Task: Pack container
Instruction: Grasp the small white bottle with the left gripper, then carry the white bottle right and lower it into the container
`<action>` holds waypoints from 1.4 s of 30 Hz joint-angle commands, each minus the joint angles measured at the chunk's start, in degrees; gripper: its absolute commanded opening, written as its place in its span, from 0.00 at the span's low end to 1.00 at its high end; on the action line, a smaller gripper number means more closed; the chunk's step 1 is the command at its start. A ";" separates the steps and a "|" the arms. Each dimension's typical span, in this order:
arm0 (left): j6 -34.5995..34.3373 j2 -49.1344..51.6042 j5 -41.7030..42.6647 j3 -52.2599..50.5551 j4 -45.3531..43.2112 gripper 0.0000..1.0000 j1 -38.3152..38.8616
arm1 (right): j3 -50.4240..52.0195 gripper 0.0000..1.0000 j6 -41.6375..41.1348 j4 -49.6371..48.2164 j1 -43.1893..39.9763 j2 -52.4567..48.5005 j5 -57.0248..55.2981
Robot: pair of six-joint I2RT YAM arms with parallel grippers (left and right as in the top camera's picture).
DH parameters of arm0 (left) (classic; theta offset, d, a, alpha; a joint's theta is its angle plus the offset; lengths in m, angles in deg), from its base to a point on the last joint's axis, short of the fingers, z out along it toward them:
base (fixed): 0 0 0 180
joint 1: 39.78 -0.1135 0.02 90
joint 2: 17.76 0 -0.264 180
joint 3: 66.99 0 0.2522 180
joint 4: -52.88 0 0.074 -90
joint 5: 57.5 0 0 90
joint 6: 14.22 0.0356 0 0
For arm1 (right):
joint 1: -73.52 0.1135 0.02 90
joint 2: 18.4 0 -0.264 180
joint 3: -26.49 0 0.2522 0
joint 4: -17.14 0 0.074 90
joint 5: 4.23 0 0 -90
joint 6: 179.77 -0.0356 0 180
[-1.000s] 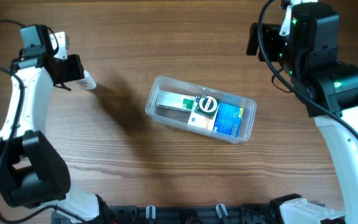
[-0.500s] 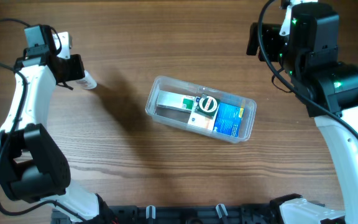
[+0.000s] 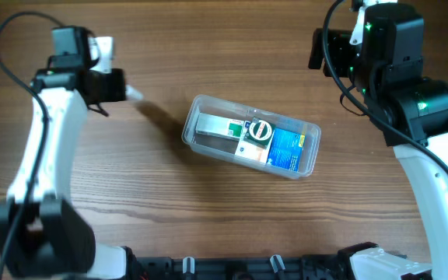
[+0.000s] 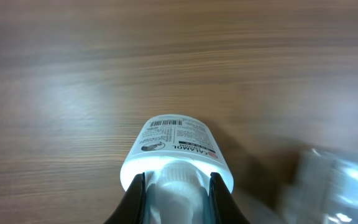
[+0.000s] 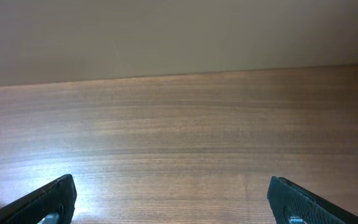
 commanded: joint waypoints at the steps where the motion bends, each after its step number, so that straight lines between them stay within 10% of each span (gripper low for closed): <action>1: -0.24 -8.09 -4.44 0.42 2.71 0.04 7.78 | -0.22 1.00 0.68 -0.15 -0.20 0.13 0.70; 13: -11.87 -22.56 -11.43 0.72 11.37 0.04 28.52 | -0.22 1.00 0.66 -0.15 -0.20 0.13 0.70; 42: -19.78 -1.68 -0.37 0.72 11.26 0.04 34.07 | -0.22 1.00 0.68 -0.15 -0.20 0.13 0.70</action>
